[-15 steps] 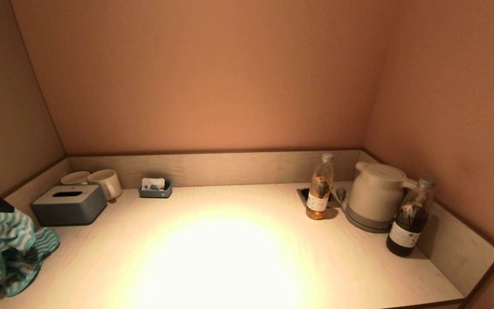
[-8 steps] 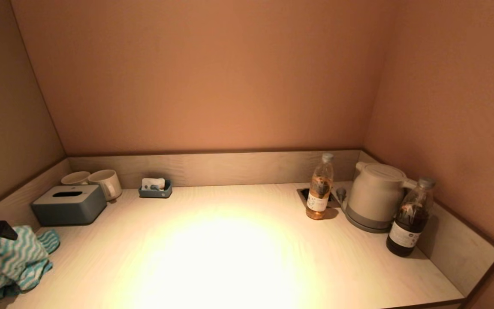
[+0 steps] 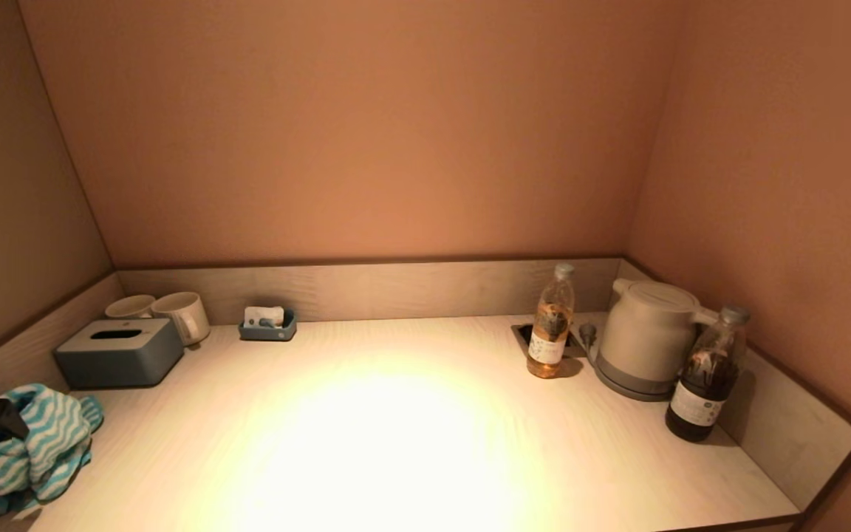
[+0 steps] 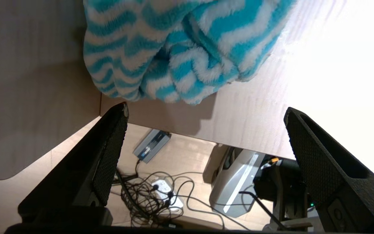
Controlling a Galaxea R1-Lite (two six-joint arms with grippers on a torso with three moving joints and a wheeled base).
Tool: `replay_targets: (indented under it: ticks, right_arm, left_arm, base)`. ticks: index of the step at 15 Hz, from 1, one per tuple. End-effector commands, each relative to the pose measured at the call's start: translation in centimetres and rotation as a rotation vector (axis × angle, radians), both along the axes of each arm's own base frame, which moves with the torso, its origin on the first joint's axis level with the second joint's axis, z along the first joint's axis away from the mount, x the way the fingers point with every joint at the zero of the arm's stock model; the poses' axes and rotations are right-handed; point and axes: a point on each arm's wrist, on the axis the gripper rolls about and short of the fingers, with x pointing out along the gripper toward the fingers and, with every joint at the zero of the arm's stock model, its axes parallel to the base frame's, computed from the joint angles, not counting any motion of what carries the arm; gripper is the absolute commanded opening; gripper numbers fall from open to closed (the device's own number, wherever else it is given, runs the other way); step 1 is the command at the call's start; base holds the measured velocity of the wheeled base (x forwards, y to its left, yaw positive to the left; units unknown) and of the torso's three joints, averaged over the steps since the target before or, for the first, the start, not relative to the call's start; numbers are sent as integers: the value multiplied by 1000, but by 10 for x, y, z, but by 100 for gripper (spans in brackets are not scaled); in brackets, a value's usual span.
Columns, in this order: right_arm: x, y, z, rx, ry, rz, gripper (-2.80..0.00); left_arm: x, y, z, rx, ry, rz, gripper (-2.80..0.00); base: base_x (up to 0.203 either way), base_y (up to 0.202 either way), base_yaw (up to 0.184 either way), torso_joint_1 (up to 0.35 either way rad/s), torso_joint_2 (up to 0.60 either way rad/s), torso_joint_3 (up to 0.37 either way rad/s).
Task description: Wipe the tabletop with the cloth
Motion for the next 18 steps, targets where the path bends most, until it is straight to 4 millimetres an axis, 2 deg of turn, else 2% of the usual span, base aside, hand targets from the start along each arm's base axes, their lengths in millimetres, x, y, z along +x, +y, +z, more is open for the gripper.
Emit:
replay_targets:
  ticks: [1,4,6,8,11,12,14,18]
  right_arm:
    - [0,0,0,-1,0,1,-280]
    - [0,0,0,1,0,1,-280]
    - [0,0,0,1,0,1,-280]
    - [0,0,0,-1,0,1,-280]
    - [0,0,0,1,0,1,-280]
    - [0,0,0,0,0,1,-280]
    - [0,0,0,1,0,1,-280]
    - [0,0,0,-1,0,1,-280]
  left_arm:
    - [-3,-2,13,5,-67,-4,0]
    - [-17,-11,50,41,-255,-11,0]
    - [-23,-14,58,54,-296,-13,0]
    - [-38,-22,72,82,-376,-26,0]
    - [-49,-29,63,144,-494,-44,0]
    - [-49,-29,58,171,-540,-49,-280]
    - [-48,-29,52,218,-623,-50,-280]
    - [-55,-33,62,202,-678,-22,-280]
  base:
    - [0,0,0,0,0,0]
    - [0,0,0,0,0,0]
    - [0,0,0,0,0,0]
    - [0,0,0,0,0,0]
    - [0,0,0,0,0,0]
    - [0,0,0,0,0,0]
    - [0,0,0,0,0,0]
    - [0,0,0,0,0,0]
